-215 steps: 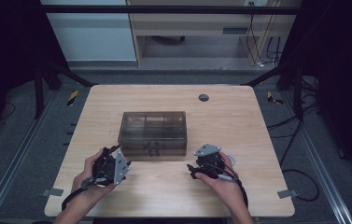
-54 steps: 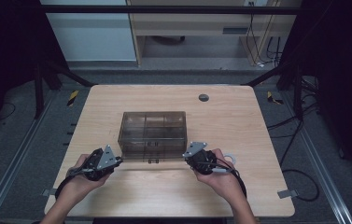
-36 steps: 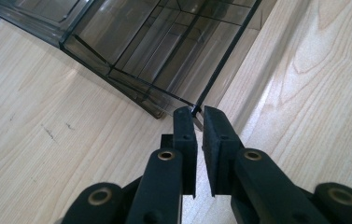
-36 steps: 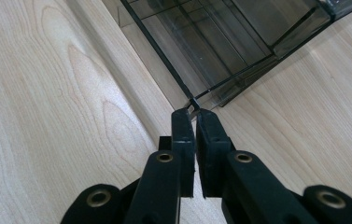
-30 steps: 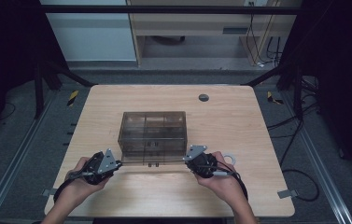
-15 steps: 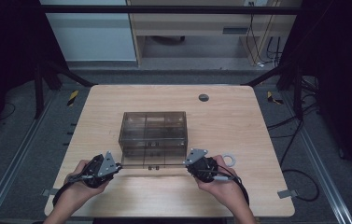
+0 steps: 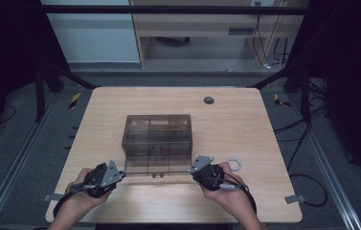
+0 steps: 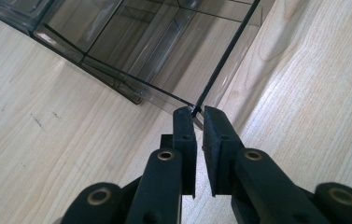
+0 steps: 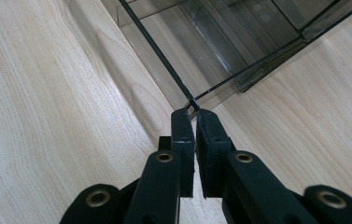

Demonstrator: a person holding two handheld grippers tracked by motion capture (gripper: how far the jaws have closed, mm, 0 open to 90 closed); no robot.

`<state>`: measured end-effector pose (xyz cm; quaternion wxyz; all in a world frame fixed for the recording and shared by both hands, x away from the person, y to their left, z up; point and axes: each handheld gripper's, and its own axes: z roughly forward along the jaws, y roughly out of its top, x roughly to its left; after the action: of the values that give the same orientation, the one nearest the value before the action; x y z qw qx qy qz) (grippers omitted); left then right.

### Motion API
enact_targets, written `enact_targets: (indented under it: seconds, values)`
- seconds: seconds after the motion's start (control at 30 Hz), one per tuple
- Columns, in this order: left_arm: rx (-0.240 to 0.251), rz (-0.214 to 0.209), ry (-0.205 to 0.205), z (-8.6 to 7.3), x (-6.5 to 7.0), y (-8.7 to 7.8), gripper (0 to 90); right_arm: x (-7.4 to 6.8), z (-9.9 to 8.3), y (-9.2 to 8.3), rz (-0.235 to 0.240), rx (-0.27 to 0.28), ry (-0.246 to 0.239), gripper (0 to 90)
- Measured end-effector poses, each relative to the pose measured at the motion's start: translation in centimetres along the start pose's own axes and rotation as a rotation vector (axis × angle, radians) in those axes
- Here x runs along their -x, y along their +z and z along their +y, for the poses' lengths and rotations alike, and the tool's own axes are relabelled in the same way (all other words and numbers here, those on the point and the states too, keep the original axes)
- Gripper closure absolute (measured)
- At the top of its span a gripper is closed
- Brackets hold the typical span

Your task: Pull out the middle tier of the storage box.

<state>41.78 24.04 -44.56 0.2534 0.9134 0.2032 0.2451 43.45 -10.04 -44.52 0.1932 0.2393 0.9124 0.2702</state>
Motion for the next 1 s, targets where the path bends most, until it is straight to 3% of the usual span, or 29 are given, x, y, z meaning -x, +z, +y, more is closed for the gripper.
enact_targets:
  seconds: [0.43,0.6,0.67,0.73,0.87,0.93,1.0]
  values:
    - [-0.005,-0.006,0.006,-0.2,0.0,0.3,83.5,-0.1,-0.2,0.4,0.009,-0.006,0.002,85.5]
    - [0.01,-0.022,0.001,-0.3,-0.1,0.3,78.8,0.1,-0.4,0.4,0.037,0.006,0.026,72.8]
    - [0.025,-0.034,0.011,-0.4,-0.4,0.0,71.3,0.5,-0.6,0.1,0.043,0.012,0.035,67.4]
    - [0.047,-0.045,0.01,-0.6,-0.6,-0.1,64.6,1.1,-0.9,-0.2,0.049,0.021,0.061,60.6]
    - [0.079,-0.05,-0.013,-1.2,-1.2,-0.3,49.1,2.8,-1.9,-1.1,0.001,0.046,0.14,49.2]
    - [0.109,-0.069,-0.056,-1.6,-1.7,-0.6,41.6,3.9,-2.5,-1.4,-0.042,0.056,0.203,41.8]
    - [0.138,-0.051,-0.102,-2.0,-2.4,-0.9,35.7,4.9,-3.0,-1.6,-0.083,0.062,0.264,36.6]
